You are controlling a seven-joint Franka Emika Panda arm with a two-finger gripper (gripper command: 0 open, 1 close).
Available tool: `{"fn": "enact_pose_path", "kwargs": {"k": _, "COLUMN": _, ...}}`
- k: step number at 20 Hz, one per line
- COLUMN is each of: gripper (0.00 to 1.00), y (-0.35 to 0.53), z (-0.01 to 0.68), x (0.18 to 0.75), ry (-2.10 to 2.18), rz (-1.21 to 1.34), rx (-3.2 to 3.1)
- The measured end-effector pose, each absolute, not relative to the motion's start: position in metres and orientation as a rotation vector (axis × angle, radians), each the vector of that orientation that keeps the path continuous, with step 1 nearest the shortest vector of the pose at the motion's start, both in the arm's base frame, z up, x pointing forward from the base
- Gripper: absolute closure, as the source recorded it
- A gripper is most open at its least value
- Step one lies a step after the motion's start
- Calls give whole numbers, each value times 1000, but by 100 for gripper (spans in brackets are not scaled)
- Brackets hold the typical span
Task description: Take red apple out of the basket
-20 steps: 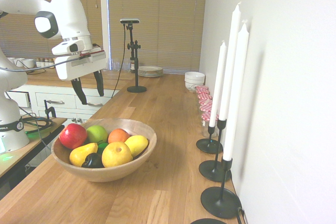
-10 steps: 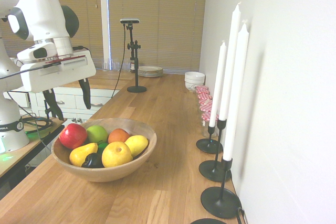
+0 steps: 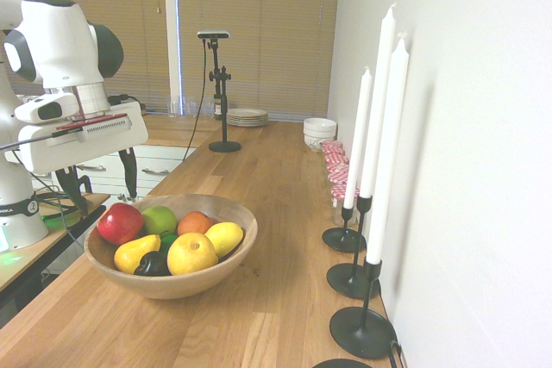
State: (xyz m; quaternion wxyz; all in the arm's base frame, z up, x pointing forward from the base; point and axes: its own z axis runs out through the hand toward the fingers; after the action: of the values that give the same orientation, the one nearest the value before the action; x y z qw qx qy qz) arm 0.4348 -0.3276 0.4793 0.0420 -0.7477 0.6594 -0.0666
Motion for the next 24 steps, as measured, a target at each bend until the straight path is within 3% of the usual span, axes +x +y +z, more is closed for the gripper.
{"fn": "enact_pose_path", "kwargs": {"k": 15, "gripper": 0, "y": -323, "z": 422, "x": 462, "ry": 2027, "rz": -176, "rx": -2296}}
{"fn": "enact_pose_path", "kwargs": {"k": 16, "gripper": 100, "y": -323, "z": 421, "x": 463, "ry": 2027, "rz": -176, "rx": -2294}}
{"fn": "enact_pose_path", "kwargs": {"k": 24, "gripper": 100, "y": -323, "z": 420, "x": 464, "ry": 2026, "rz": -180, "rx": -2295}}
